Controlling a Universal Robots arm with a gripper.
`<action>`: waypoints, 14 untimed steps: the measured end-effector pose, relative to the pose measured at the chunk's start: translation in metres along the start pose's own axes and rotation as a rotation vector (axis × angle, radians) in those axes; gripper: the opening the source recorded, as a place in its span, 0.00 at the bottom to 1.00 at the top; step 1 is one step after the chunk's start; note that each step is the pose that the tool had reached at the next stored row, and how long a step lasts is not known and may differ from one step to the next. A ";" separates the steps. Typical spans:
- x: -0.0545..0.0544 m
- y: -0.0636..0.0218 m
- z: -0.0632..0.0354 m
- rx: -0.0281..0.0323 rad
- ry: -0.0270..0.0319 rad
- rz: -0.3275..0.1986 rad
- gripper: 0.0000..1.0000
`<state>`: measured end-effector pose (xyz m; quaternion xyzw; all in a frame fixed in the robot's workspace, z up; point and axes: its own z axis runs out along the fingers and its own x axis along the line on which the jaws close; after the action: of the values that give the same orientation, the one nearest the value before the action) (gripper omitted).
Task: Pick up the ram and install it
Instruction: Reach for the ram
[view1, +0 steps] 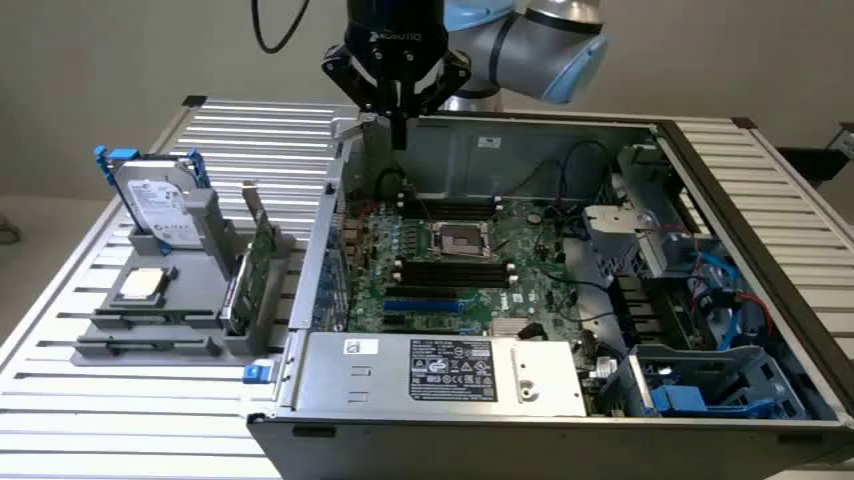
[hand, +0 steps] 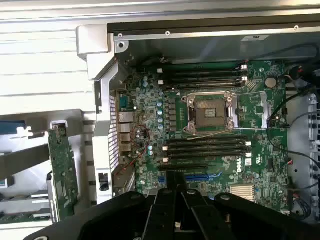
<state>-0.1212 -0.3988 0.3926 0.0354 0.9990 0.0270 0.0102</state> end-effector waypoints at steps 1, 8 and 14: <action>0.000 0.0000 0.0000 0.0000 0.0000 0.000 0.11; 0.000 0.0000 0.0000 0.0000 0.0000 0.000 0.11; 0.020 0.0001 -0.0002 0.0004 0.0055 0.000 0.11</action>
<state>-0.1411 -0.3973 0.3925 0.0355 0.9990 0.0269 0.0075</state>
